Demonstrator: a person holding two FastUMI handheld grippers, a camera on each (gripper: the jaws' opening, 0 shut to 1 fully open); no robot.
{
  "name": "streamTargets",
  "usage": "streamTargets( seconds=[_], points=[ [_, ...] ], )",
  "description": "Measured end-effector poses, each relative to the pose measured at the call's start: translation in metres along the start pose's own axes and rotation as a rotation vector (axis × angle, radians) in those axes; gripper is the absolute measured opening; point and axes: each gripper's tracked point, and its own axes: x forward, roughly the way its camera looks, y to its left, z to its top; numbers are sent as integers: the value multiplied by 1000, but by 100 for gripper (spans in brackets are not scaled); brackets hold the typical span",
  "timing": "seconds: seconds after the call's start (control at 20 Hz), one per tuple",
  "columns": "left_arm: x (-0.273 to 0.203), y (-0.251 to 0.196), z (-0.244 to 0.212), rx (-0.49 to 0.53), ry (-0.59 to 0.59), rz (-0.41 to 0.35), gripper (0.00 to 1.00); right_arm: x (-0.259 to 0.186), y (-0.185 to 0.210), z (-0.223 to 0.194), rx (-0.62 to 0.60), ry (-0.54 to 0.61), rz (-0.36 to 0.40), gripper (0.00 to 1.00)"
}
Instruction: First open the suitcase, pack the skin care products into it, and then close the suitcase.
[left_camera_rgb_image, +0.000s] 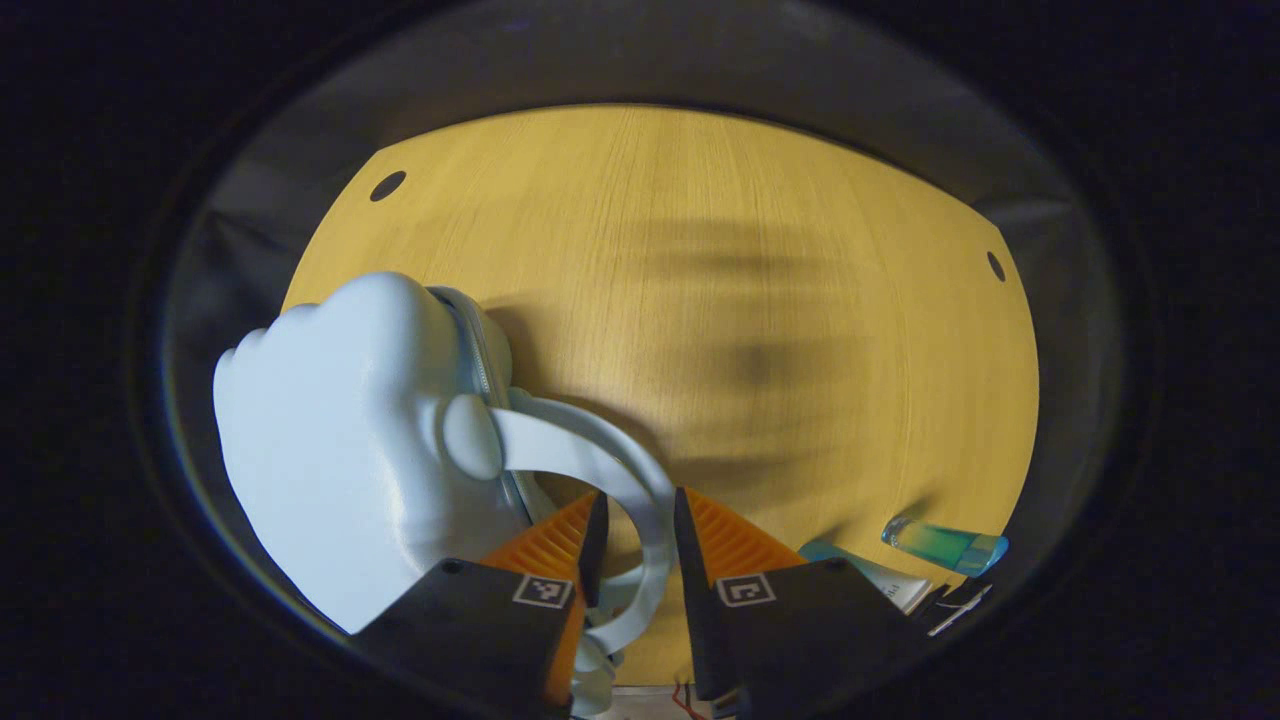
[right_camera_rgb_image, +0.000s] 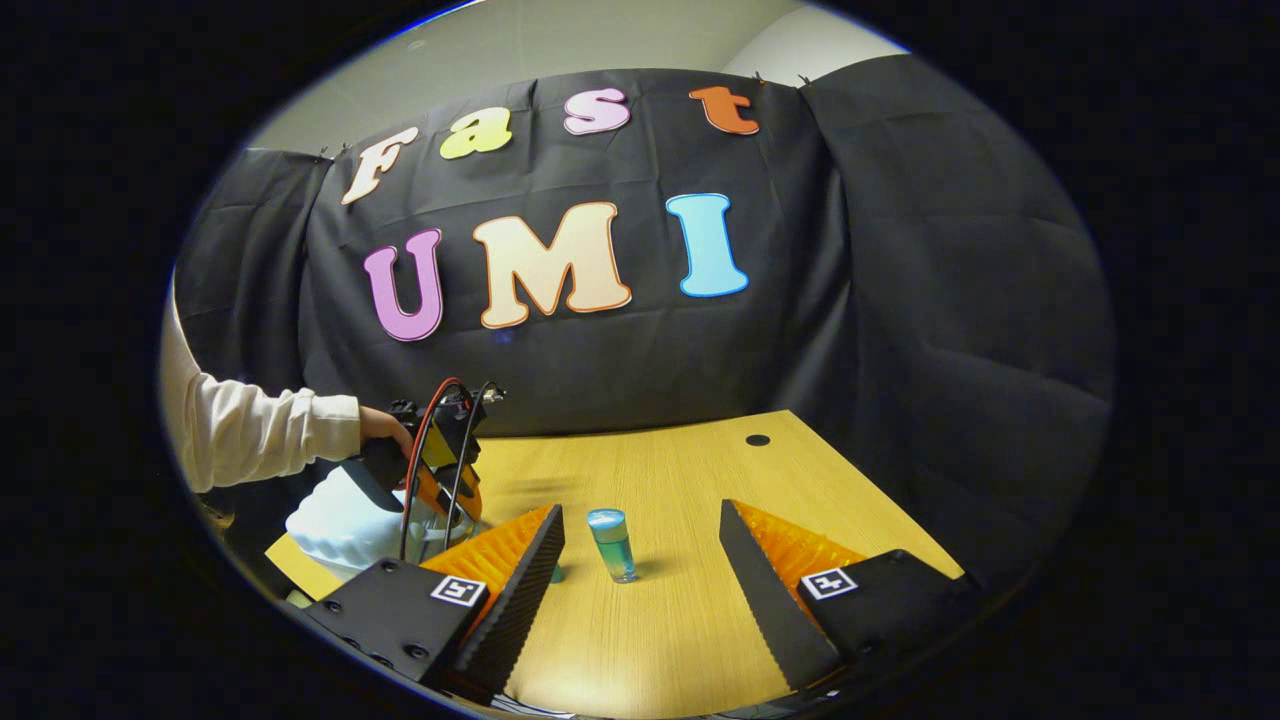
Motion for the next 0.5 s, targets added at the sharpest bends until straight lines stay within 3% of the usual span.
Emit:
streamTargets(
  seconds=[0.1, 0.5],
  points=[
    [3, -2, 2, -3, 12, 9, 28, -1, -2, -1, 6, 3, -6, 98],
    [19, -5, 0, 35, 98, 67, 31, -2, -3, -5, 14, 9, -8, 98]
  ],
)
